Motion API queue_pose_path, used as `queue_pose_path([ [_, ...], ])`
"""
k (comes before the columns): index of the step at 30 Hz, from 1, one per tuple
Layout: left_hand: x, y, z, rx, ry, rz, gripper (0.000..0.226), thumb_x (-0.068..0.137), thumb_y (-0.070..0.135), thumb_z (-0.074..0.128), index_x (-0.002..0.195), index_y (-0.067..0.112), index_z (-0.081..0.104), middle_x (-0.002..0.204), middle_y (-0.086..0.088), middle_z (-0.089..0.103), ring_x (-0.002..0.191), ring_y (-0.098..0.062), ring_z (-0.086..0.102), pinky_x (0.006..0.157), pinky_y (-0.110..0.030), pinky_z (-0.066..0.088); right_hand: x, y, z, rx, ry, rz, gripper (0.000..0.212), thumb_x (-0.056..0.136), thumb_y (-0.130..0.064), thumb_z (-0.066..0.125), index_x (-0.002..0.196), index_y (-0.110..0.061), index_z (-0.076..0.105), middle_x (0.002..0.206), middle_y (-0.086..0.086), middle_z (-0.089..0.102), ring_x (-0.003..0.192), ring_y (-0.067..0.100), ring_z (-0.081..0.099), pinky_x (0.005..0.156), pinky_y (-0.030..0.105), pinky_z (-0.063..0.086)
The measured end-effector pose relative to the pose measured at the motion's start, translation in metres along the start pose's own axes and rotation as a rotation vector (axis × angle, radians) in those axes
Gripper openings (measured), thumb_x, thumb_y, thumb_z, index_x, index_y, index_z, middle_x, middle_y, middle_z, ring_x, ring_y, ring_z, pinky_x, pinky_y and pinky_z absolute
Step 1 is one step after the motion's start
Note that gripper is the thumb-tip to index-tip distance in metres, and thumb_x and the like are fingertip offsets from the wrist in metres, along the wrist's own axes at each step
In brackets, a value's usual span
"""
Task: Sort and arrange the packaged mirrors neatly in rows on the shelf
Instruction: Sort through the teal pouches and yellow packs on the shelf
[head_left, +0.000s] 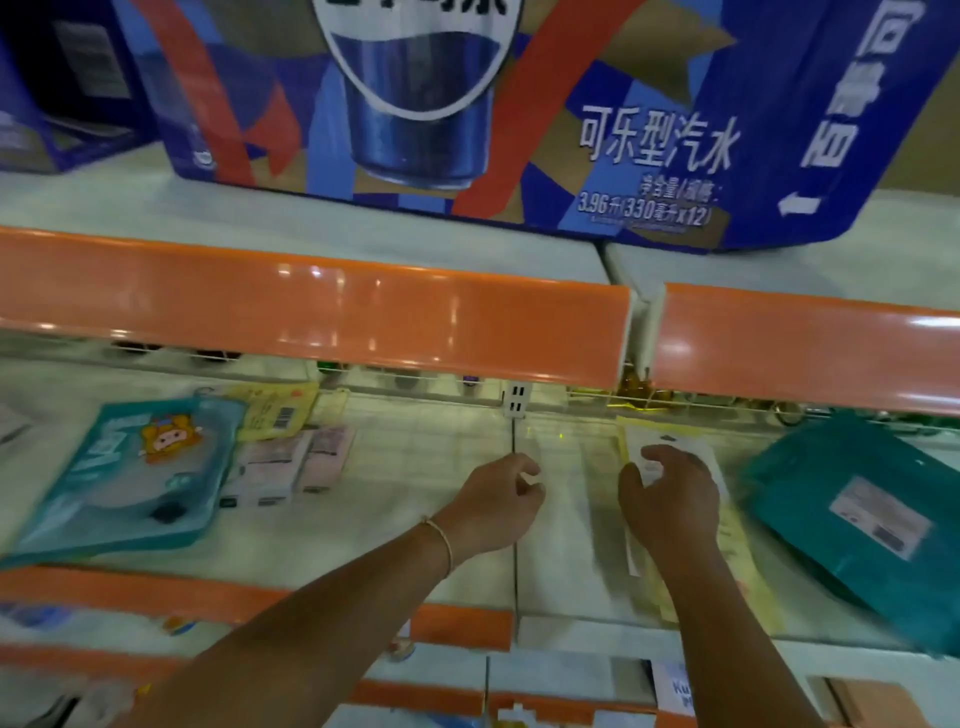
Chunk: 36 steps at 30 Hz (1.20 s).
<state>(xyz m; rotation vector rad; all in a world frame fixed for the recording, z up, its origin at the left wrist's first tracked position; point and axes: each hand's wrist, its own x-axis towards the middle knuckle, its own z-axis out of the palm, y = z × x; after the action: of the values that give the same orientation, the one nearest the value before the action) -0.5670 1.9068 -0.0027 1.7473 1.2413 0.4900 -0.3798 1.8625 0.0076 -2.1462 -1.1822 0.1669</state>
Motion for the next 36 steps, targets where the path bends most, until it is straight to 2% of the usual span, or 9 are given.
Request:
queue_pose_path([
  [10, -0.033, -0.059, -0.109, 0.122, 0.214, -0.029, 0.034, 0.099, 0.032, 0.046, 0.130, 0.019, 0.052, 0.101, 0.004, 0.063, 0.074, -0.009, 0.057, 0.061, -0.020, 0.045, -0.036, -0.101, 0.069, 0.048, -0.126, -0.166, 0.032, 0.087, -0.022, 0.067, 0.116, -0.006, 0.068, 0.118, 0.016, 0.066, 0.113, 0.032, 0.059, 0.097, 0.034, 0.043],
  [14, -0.050, -0.092, -0.154, 0.158, 0.288, -0.056, 0.030, 0.098, 0.030, 0.046, 0.126, 0.021, 0.055, 0.105, 0.003, 0.064, 0.092, -0.013, 0.061, 0.080, -0.029, 0.053, -0.059, -0.148, 0.100, 0.087, -0.172, -0.215, 0.032, 0.087, -0.021, 0.067, 0.115, -0.008, 0.068, 0.118, 0.013, 0.067, 0.112, 0.029, 0.061, 0.096, 0.032, 0.043],
  [18, -0.067, -0.127, -0.197, 0.180, 0.367, -0.038, 0.021, 0.095, 0.022, 0.045, 0.110, 0.020, 0.060, 0.090, 0.002, 0.064, 0.077, -0.012, 0.058, 0.061, -0.024, 0.044, -0.087, -0.193, 0.133, 0.094, -0.241, -0.254, 0.032, 0.088, -0.023, 0.066, 0.117, -0.010, 0.067, 0.119, 0.009, 0.066, 0.112, 0.026, 0.060, 0.096, 0.030, 0.042],
  [23, -0.084, -0.168, -0.244, 0.201, 0.421, -0.067, 0.013, 0.092, 0.016, 0.043, 0.082, 0.013, 0.051, 0.073, -0.004, 0.052, 0.073, -0.021, 0.057, 0.058, -0.034, 0.042, -0.117, -0.239, 0.167, 0.130, -0.346, -0.239, 0.034, 0.089, -0.027, 0.065, 0.121, -0.013, 0.066, 0.120, 0.004, 0.066, 0.109, 0.020, 0.062, 0.088, 0.024, 0.042],
  [25, -0.091, -0.185, -0.261, 0.224, 0.456, -0.112, 0.011, 0.092, 0.017, 0.044, 0.088, 0.015, 0.055, 0.083, -0.007, 0.054, 0.085, -0.028, 0.059, 0.062, -0.035, 0.044, -0.130, -0.256, 0.180, 0.169, -0.382, -0.216, 0.029, 0.089, -0.028, 0.065, 0.116, -0.016, 0.067, 0.112, 0.000, 0.068, 0.104, 0.017, 0.063, 0.080, 0.020, 0.040],
  [27, -0.098, -0.205, -0.277, 0.356, 0.489, -0.144, 0.024, 0.093, 0.023, 0.047, 0.112, 0.017, 0.059, 0.110, -0.004, 0.059, 0.102, -0.026, 0.057, 0.084, -0.036, 0.049, -0.142, -0.271, 0.192, 0.209, -0.416, -0.177, 0.022, 0.089, -0.028, 0.065, 0.109, -0.020, 0.067, 0.098, -0.005, 0.066, 0.091, 0.013, 0.063, 0.072, 0.018, 0.040],
  [30, -0.109, -0.235, -0.293, 0.479, 0.530, -0.206, 0.041, 0.093, 0.031, 0.047, 0.133, 0.020, 0.048, 0.131, -0.002, 0.051, 0.121, -0.023, 0.046, 0.106, -0.038, 0.037, -0.160, -0.288, 0.212, 0.250, -0.484, -0.086, 0.020, 0.088, -0.027, 0.064, 0.107, -0.023, 0.066, 0.088, -0.013, 0.061, 0.082, 0.010, 0.057, 0.073, 0.022, 0.043],
  [33, -0.114, -0.256, -0.301, 0.547, 0.513, -0.295, 0.051, 0.092, 0.039, 0.044, 0.139, 0.020, 0.039, 0.145, -0.005, 0.039, 0.135, -0.028, 0.033, 0.113, -0.047, 0.027, -0.176, -0.300, 0.227, 0.291, -0.524, -0.012, 0.021, 0.087, -0.022, 0.065, 0.107, -0.023, 0.063, 0.093, -0.009, 0.064, 0.083, 0.010, 0.058, 0.073, 0.024, 0.046],
  [36, -0.117, -0.263, -0.305, 0.485, 0.470, -0.334, 0.055, 0.094, 0.042, 0.042, 0.144, 0.022, 0.031, 0.155, -0.008, 0.025, 0.144, -0.031, 0.019, 0.117, -0.051, 0.021, -0.187, -0.311, 0.236, 0.323, -0.550, 0.040, 0.034, 0.088, -0.016, 0.064, 0.120, -0.020, 0.056, 0.085, -0.009, 0.062, 0.071, 0.005, 0.055, 0.052, 0.015, 0.042],
])
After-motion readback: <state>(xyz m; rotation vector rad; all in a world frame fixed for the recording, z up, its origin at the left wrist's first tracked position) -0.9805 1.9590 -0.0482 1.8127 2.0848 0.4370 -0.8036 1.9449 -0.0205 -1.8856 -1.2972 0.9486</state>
